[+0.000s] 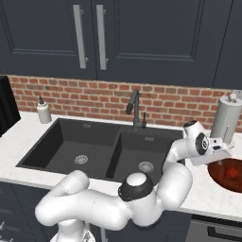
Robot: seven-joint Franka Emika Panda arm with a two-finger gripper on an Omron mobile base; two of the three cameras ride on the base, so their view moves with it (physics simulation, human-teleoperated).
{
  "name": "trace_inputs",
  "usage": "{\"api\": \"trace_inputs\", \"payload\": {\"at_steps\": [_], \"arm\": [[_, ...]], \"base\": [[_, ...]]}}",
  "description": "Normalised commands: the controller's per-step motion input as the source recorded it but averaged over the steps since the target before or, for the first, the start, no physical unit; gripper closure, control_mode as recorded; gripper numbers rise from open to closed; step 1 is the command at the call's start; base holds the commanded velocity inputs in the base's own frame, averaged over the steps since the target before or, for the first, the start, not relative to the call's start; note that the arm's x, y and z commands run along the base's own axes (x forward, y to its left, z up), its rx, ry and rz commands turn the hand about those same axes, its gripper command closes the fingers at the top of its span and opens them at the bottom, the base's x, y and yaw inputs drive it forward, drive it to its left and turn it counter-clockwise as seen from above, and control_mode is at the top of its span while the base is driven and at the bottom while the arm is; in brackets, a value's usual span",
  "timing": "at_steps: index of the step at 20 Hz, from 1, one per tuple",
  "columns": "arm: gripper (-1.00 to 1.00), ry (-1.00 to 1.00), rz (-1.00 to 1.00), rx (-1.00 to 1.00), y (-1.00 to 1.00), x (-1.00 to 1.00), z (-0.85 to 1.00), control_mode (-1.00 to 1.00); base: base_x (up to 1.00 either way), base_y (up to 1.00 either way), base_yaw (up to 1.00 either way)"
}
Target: Pick the bell pepper from the sink and place it in the bowl. Then pick the bowl and place it in the microwave. Then close the microwave door and press the start button.
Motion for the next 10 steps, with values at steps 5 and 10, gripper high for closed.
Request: {"api": "trace_inputs", "payload": {"at_steps": [5,10], "arm": [[1.0,0.0,0.0,0.0,-0.08,-0.04,-0.01,-1.0],[1.0,-0.15,0.02,-0.04,0.12,-0.5,0.0,-1.0]], "base": [[0.0,0.0,0.0],[0.0,0.0,0.0]]}}
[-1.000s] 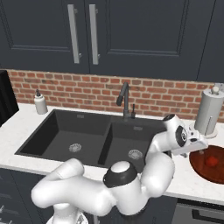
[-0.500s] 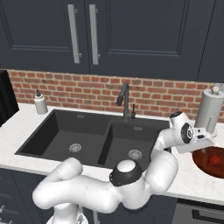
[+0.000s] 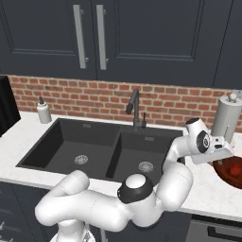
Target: Pick the bell pepper from the sink and place it in the bowl. Then pick the bowl and place it in the microwave. Then close the microwave door and press the start button.
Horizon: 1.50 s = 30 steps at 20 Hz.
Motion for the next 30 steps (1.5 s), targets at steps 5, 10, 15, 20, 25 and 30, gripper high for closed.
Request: {"api": "trace_inputs", "payload": {"at_steps": [5,10,15,20,25,30], "arm": [[1.0,-0.41,0.09,-0.09,0.37,-0.51,0.01,-1.0],[1.0,-0.39,0.14,-0.13,0.31,-0.36,0.05,-1.0],[1.0,-0.02,0.19,-0.21,0.35,-0.42,0.69,-1.0],[1.0,0.23,0.24,-0.25,0.49,-0.34,0.96,-1.0],[1.0,0.26,0.32,-0.12,0.39,-0.33,0.78,-1.0],[1.0,0.22,0.34,-0.04,0.36,-0.38,0.67,-1.0]], "base": [[0.0,0.0,0.0],[0.0,0.0,0.0],[0.0,0.0,0.0],[0.0,0.0,0.0],[0.0,0.0,0.0],[0.0,0.0,0.0]]}}
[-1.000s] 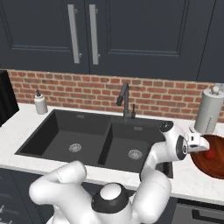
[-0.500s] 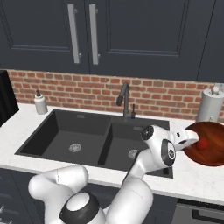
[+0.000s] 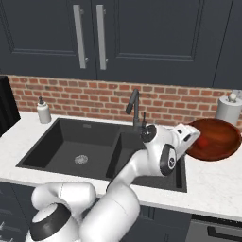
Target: Pick the bell pepper from the sink and place it in the bowl. Then pick the bowl and place it in the microwave. Then close the microwave door and press the start button.
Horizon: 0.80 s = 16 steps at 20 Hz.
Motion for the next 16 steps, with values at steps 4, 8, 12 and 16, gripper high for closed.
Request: {"api": "trace_inputs", "payload": {"at_steps": [4,8,12,16], "arm": [[1.0,0.08,0.33,0.01,0.38,-0.59,0.59,-1.0],[1.0,0.03,0.32,0.01,0.52,-0.65,0.56,-1.0],[1.0,0.15,0.26,0.0,0.64,-0.5,0.53,-1.0],[1.0,0.18,0.18,0.0,0.74,-0.47,0.58,-1.0]], "base": [[0.0,0.0,0.0],[0.0,0.0,0.0],[0.0,0.0,0.0],[0.0,0.0,0.0]]}}
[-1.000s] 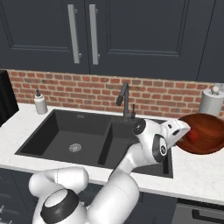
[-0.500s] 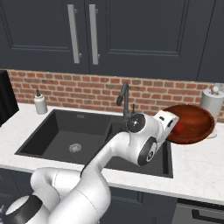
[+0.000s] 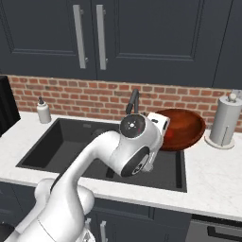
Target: Pick the bell pepper from the sink and place it in the bowl. Then pick the bowl and place it in the microwave. Then close the microwave door and press the start button.
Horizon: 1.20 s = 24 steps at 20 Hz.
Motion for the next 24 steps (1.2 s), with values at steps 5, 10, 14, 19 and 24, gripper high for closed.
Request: {"api": "trace_inputs", "payload": {"at_steps": [5,10,14,19,24], "arm": [[1.0,0.17,0.12,0.0,0.75,-0.48,0.56,-1.0],[1.0,-0.01,0.08,0.0,0.84,-0.55,0.34,-1.0],[1.0,-0.09,0.09,0.0,0.82,-0.6,0.28,-1.0],[1.0,-0.05,0.11,0.01,0.96,-0.28,0.38,-1.0],[1.0,-0.12,0.13,0.0,0.65,-0.13,0.53,-1.0]], "base": [[0.0,0.0,0.0],[0.0,0.0,0.0],[0.0,0.0,0.0],[0.0,0.0,0.0],[0.0,0.0,0.0]]}}
